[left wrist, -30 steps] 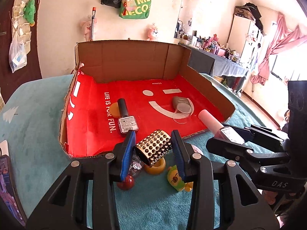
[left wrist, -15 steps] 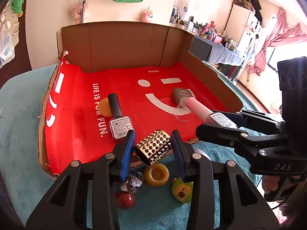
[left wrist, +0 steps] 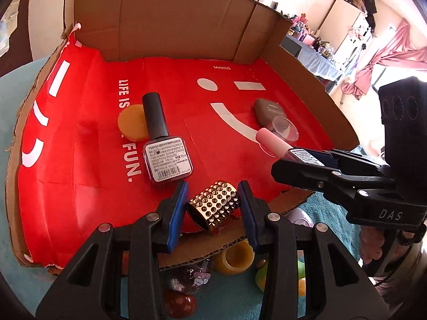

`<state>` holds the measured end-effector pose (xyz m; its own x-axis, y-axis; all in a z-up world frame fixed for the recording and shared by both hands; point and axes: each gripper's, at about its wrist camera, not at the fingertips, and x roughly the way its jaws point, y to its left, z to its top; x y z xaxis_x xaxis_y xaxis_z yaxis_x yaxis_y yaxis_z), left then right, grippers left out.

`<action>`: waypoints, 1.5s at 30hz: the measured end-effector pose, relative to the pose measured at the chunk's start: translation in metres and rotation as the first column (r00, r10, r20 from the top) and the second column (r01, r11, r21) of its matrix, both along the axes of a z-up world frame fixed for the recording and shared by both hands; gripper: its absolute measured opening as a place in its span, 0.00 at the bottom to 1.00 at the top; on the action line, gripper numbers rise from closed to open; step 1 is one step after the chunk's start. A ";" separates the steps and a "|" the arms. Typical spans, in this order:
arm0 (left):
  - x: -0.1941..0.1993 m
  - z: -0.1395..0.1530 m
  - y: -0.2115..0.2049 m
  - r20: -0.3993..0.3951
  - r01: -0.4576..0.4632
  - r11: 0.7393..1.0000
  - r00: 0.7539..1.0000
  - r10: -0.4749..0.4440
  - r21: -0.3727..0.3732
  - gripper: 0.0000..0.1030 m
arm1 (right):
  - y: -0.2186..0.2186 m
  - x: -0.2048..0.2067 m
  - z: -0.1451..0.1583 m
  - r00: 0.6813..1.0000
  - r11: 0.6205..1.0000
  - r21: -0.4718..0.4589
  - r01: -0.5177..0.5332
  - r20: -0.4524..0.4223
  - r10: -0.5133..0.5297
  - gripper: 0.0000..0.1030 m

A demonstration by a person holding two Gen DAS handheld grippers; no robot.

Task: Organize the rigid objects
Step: 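Lift the cylinder and nail polish and carry both into the red box, then lower and release the cylinder with the left tool while the right tool releases the nail polish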

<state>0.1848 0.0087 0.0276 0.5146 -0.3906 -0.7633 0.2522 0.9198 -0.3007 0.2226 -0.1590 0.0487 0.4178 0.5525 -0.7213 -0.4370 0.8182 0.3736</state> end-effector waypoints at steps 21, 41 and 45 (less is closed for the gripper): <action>0.027 -0.007 -0.006 0.126 -0.156 0.966 0.983 0.132 0.206 0.35 | -0.006 0.024 -0.013 0.984 0.972 -0.174 0.156 0.112 -0.137 0.44; 0.028 -0.008 -0.004 0.127 -0.160 0.966 0.982 0.137 0.202 0.36 | -0.002 0.027 -0.020 0.985 0.969 -0.192 0.158 0.093 -0.142 0.44; 0.029 -0.007 -0.004 0.127 -0.161 0.965 0.982 0.137 0.205 0.36 | -0.002 0.027 -0.020 0.985 0.969 -0.191 0.158 0.094 -0.143 0.44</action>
